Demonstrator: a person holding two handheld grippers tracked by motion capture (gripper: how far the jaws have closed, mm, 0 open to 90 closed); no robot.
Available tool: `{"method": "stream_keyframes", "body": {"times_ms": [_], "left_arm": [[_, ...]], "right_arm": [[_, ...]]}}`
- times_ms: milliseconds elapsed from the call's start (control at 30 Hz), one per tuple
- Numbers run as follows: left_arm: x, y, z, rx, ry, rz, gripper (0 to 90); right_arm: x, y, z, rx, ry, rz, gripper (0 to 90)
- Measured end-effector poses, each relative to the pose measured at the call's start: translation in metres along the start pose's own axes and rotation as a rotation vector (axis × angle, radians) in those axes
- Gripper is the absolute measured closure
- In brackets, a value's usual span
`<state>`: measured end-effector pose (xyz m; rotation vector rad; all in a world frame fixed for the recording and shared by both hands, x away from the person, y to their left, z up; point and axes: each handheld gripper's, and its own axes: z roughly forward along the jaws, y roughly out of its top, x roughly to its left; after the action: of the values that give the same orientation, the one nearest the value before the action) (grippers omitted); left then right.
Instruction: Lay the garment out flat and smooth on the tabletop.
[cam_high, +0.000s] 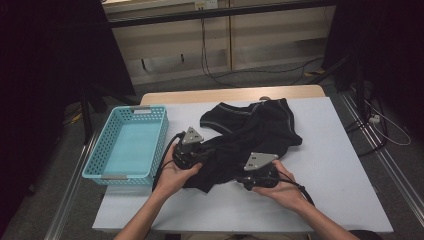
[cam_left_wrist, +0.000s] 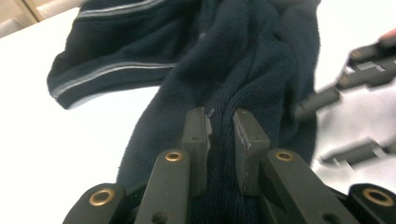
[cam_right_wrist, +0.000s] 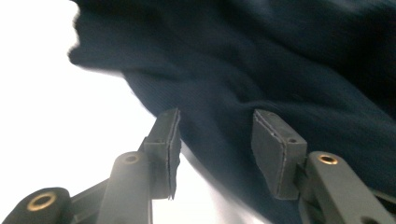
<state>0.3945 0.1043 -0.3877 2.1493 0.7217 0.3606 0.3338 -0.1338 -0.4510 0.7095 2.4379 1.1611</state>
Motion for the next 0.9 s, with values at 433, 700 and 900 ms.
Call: {"method": "stream_keyframes", "body": {"times_ms": [433,700,900], "left_arm": [[0.007,-0.005,0.006,0.013,0.001,-0.019,77.1],[0.009,-0.007,0.003,0.009,-0.007,-0.050,77.2],[0.013,-0.007,0.001,0.015,0.007,-0.069,77.3]], "right_arm": [[0.004,0.005,0.025,0.041,0.012,-0.012,75.1],[-0.008,0.003,-0.007,-0.050,-0.036,0.044,84.0],[-0.040,-0.017,-0.054,-0.075,-0.140,0.098,84.3]]}}
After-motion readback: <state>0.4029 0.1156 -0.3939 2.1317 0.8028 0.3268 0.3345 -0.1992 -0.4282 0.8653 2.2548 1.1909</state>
